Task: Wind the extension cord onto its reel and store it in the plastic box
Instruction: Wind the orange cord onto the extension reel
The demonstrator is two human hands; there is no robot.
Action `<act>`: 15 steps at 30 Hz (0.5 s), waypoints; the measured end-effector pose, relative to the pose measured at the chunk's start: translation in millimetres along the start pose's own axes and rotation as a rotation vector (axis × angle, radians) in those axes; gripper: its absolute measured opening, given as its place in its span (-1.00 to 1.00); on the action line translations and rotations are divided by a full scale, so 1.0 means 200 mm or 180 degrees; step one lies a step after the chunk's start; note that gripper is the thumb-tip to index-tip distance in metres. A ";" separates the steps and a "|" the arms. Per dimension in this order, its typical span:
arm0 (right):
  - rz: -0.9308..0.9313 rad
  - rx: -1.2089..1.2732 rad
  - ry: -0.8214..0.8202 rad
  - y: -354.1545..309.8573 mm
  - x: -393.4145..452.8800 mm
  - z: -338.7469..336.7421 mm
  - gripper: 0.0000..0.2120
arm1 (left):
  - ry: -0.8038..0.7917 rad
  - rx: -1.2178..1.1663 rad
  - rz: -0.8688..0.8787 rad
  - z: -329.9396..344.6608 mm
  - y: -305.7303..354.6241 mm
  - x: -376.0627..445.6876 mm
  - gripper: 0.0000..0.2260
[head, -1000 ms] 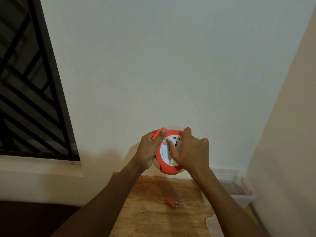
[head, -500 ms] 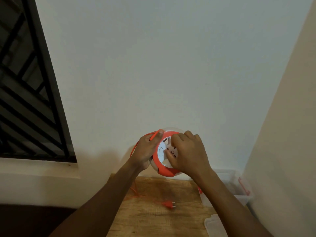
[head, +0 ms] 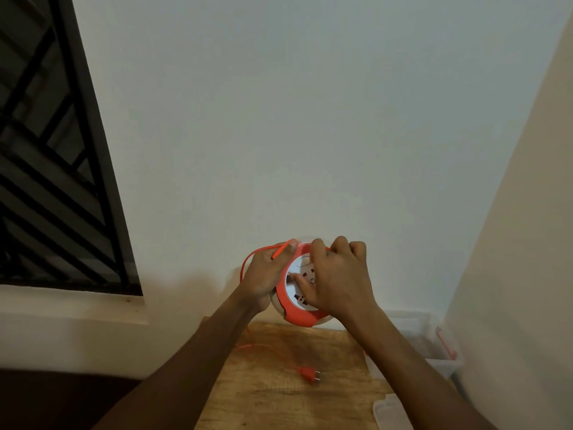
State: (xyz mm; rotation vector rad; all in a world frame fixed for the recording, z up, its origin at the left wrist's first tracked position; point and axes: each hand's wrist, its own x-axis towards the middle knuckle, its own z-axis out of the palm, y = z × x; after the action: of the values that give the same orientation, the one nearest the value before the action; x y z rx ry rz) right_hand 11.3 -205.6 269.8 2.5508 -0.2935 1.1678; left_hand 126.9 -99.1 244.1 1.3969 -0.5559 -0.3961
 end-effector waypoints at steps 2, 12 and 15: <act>0.0064 -0.0080 -0.0076 -0.01 0.00 0.00 -0.47 | 0.0055 0.0035 -0.0004 0.01 0.00 0.00 -0.63; 0.1336 0.0321 -0.0108 0.10 0.01 0.01 -0.75 | 0.0250 -0.0240 0.0095 0.06 0.03 -0.02 -0.67; 0.1325 0.0385 -0.0036 0.17 -0.02 -0.01 -0.74 | 0.0291 -0.0385 0.0101 0.01 0.03 -0.01 -0.60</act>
State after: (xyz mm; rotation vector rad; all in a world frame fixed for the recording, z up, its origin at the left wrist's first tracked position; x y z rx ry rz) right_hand -3.2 -236.6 275.4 2.6797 -0.8109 1.3460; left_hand 124.0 -98.6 249.7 1.2820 -0.4712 -0.3331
